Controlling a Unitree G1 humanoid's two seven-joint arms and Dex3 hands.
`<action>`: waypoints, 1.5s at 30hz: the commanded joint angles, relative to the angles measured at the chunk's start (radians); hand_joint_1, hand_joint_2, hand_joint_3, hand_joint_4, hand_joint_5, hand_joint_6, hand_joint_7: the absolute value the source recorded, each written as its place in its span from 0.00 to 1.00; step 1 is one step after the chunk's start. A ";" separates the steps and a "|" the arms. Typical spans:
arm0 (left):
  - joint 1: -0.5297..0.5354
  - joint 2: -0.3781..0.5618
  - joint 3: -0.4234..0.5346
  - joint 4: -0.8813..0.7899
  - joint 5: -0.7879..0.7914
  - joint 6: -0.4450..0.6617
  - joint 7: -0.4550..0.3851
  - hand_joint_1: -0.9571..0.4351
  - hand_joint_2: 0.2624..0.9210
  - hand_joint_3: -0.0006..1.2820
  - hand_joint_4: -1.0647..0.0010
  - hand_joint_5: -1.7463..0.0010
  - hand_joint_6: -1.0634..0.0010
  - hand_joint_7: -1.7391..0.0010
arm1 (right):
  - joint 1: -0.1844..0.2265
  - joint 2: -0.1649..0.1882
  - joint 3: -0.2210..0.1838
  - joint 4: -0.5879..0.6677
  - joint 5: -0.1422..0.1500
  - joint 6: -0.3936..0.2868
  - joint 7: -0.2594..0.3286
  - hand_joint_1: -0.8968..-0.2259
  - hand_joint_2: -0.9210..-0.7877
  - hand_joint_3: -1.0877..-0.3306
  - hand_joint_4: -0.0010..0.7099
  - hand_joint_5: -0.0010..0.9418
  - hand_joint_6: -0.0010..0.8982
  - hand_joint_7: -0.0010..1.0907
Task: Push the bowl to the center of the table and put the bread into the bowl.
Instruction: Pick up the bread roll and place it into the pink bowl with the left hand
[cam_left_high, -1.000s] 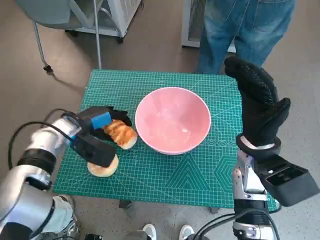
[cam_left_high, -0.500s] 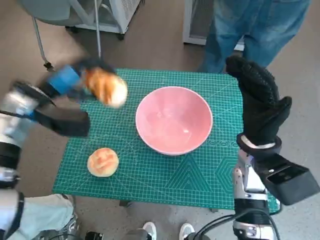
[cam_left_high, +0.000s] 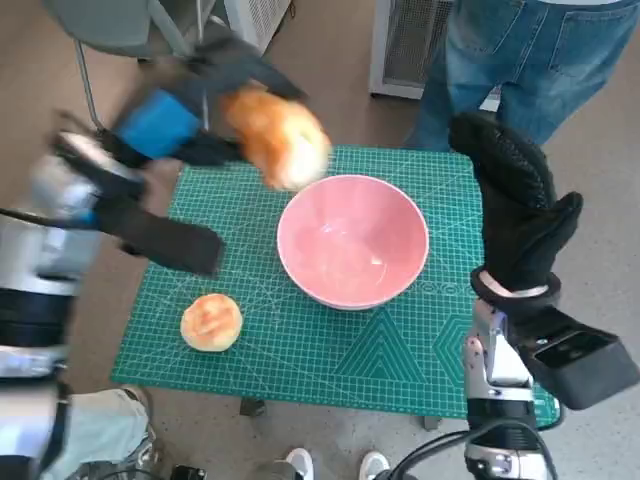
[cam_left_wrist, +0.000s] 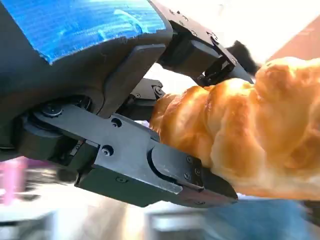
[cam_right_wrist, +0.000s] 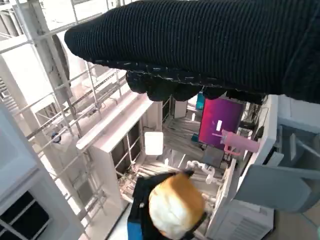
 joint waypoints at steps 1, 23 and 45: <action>-0.025 -0.055 -0.078 0.038 0.068 -0.027 -0.035 0.69 1.00 0.07 0.41 0.32 0.39 0.32 | 0.008 -0.001 0.002 0.012 0.006 0.018 0.013 0.48 0.00 0.41 0.37 0.03 0.00 0.66; -0.079 -0.222 -0.247 0.439 0.167 -0.057 -0.071 0.64 1.00 0.16 0.62 0.32 0.48 0.23 | 0.049 -0.012 -0.004 -0.046 0.013 0.044 0.017 0.46 0.00 0.42 0.37 0.03 0.00 0.65; 0.298 0.022 0.073 -0.328 -0.190 0.199 -0.588 0.52 0.88 0.00 1.00 1.00 0.78 0.95 | 0.051 0.010 0.007 -0.051 -0.016 0.045 -0.007 0.47 0.00 0.42 0.37 0.03 0.00 0.65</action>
